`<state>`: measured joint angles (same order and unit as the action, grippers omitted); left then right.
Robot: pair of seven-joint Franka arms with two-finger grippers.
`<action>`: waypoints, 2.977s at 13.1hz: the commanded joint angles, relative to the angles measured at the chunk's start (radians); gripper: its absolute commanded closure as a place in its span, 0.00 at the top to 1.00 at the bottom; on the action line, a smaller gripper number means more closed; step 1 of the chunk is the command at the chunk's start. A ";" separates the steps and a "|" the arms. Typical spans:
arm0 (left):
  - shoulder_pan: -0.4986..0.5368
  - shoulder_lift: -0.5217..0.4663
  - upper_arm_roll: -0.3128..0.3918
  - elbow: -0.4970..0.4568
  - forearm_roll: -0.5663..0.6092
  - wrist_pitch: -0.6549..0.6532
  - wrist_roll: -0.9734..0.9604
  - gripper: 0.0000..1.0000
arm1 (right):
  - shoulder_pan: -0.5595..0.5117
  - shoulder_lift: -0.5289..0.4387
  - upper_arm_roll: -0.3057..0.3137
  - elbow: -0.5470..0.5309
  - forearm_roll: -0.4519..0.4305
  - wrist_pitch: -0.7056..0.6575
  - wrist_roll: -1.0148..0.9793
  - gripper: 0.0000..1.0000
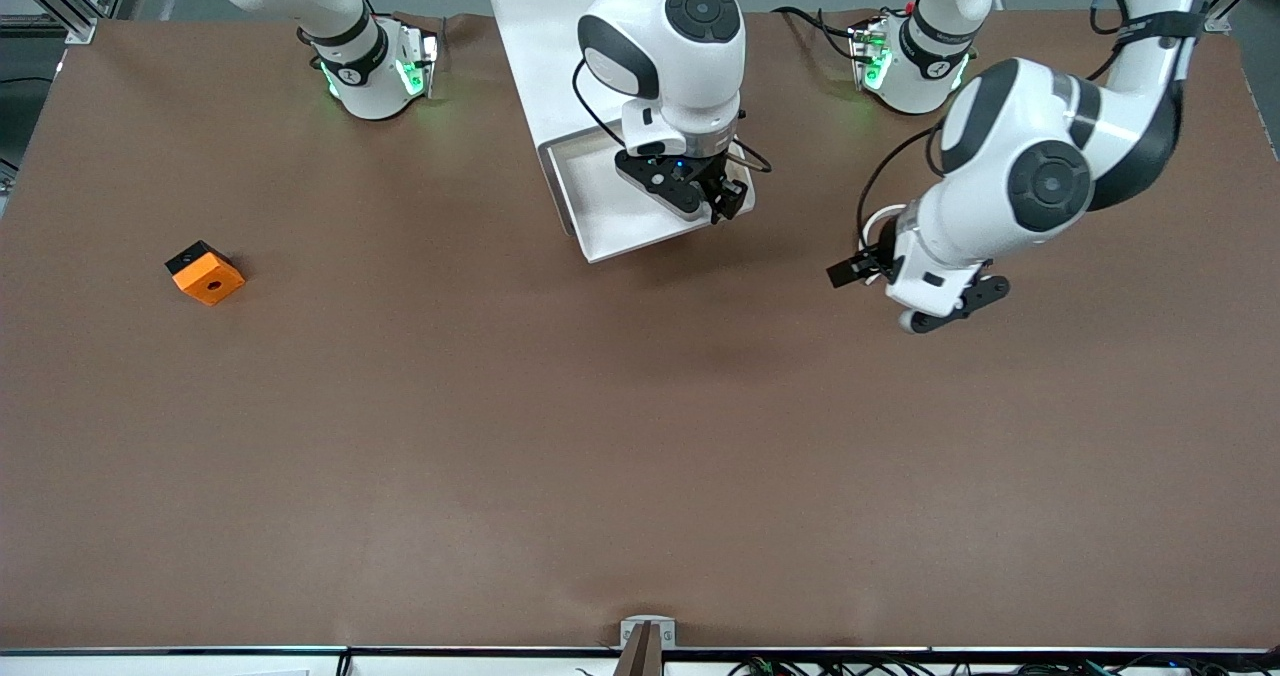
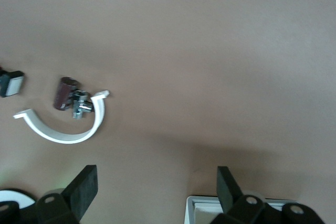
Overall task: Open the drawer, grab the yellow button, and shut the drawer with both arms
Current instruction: 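Lift the button out with the right gripper while the left gripper reaches the drawer, then push the drawer shut with the left gripper while the right gripper carries the button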
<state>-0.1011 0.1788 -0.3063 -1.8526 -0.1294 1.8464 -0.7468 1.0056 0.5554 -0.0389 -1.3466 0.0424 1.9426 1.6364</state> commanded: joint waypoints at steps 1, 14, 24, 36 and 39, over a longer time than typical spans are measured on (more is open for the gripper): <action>0.001 -0.015 -0.020 -0.034 0.022 0.039 -0.005 1.00 | 0.010 0.012 -0.009 0.026 -0.010 -0.014 -0.012 0.30; -0.040 0.019 -0.114 -0.114 0.010 0.231 -0.155 1.00 | -0.169 -0.060 -0.006 0.156 0.154 -0.321 -0.177 0.00; -0.233 0.080 -0.140 -0.109 0.008 0.338 -0.428 1.00 | -0.666 -0.177 -0.019 0.052 0.058 -0.395 -1.017 0.00; -0.299 0.119 -0.295 -0.142 -0.105 0.329 -0.634 1.00 | -1.056 -0.177 -0.019 -0.305 0.037 -0.007 -1.642 0.00; -0.325 0.131 -0.295 -0.142 -0.111 0.329 -0.663 1.00 | -1.099 -0.177 -0.019 -0.431 0.037 0.174 -1.707 0.00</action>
<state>-0.4074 0.2984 -0.5911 -1.9981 -0.2156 2.1763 -1.3657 -0.0543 0.4048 -0.0780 -1.6768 0.0897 2.0125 -0.0249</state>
